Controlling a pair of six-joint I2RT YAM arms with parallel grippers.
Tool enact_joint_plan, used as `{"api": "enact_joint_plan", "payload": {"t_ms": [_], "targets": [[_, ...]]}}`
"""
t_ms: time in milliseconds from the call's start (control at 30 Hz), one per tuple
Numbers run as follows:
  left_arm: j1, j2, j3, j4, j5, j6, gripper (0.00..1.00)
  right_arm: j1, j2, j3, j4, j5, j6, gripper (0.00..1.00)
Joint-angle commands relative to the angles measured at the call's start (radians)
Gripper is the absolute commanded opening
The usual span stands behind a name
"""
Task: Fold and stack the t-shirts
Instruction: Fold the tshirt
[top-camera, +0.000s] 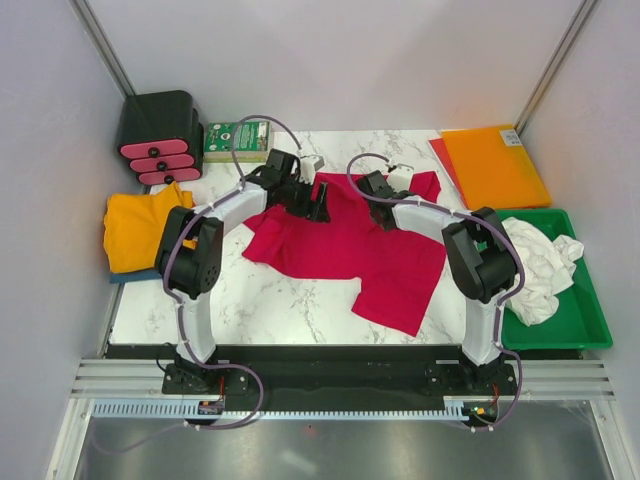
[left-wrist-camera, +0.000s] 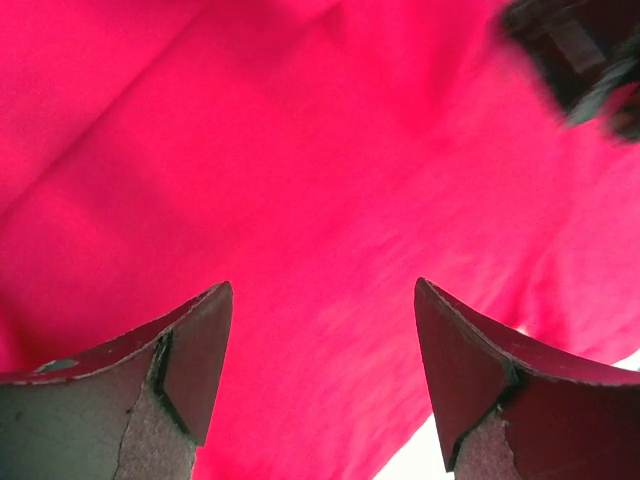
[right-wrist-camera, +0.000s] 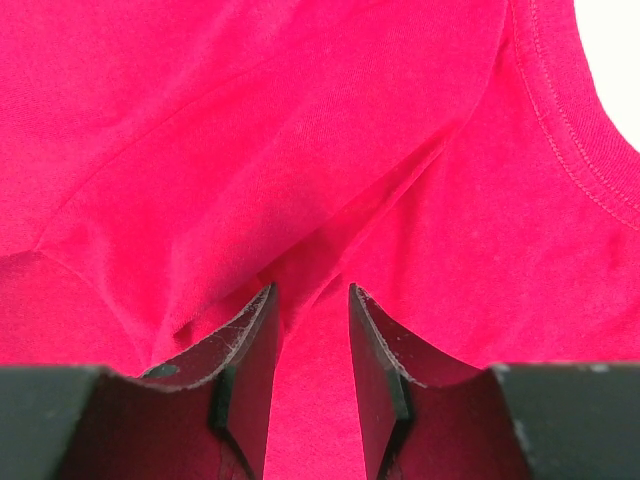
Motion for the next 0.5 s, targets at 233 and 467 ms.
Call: {"api": "enact_joint_plan", "payload": {"t_ms": [233, 467], "targets": [[0.304, -0.081, -0.056, -0.01, -0.112, 0.003, 0.79, -0.004, -0.073, -0.008, 0.044, 0.036, -0.04, 0.42], [0.281, -0.105, -0.011, -0.004, -0.101, -0.037, 0.8, -0.012, -0.092, -0.061, 0.079, 0.007, -0.013, 0.4]]}}
